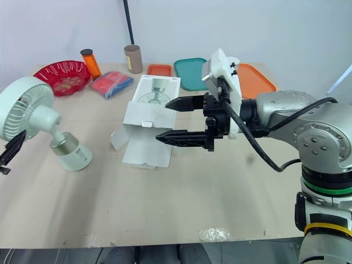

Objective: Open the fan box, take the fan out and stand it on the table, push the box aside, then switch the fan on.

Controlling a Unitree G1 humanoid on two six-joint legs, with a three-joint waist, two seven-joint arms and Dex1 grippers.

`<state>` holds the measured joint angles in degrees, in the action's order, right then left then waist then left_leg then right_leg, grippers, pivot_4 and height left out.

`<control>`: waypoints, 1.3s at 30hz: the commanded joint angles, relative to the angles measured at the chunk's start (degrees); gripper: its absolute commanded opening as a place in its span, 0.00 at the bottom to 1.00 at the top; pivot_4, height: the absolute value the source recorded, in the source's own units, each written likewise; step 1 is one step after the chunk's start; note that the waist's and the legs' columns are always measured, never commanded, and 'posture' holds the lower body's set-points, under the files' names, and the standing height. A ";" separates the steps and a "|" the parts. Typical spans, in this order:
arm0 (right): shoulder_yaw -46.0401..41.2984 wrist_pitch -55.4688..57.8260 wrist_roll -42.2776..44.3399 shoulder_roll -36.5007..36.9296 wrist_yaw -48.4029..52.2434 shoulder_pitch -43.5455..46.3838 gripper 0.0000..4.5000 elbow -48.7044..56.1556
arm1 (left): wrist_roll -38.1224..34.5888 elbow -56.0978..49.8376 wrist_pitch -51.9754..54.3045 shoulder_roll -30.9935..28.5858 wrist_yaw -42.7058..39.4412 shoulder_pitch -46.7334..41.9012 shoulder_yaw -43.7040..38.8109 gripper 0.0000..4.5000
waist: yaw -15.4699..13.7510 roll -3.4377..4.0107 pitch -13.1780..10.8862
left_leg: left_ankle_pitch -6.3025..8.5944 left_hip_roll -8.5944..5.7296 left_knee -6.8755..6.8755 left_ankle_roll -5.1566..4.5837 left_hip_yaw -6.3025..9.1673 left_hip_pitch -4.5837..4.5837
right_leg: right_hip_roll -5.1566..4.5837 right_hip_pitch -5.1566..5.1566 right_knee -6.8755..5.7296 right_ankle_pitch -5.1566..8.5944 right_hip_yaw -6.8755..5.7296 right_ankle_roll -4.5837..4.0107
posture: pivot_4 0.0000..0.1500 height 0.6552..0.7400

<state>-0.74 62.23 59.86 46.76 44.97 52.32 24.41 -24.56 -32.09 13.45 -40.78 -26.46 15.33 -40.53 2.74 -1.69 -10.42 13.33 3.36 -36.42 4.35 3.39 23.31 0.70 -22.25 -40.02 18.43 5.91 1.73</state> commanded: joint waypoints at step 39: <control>1.59 1.06 -4.80 -6.98 -0.20 2.99 1.00 0.85 | -4.67 5.95 9.09 14.62 7.41 -6.56 8.62 0.44 | -0.10 0.85 0.68 | 0.00 -0.07 -0.02 -0.01 0.08 -0.31 | -0.02 0.33 -0.02 0.00 -0.06 0.00 | 1.00 1.00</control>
<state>2.20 63.40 54.13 39.87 44.84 54.69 23.43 -28.69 -28.30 19.06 -26.64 -19.08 7.14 -33.52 2.65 -0.84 -9.73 13.33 3.28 -36.43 4.34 3.47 22.99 0.68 -21.91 -40.04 18.44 5.86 1.73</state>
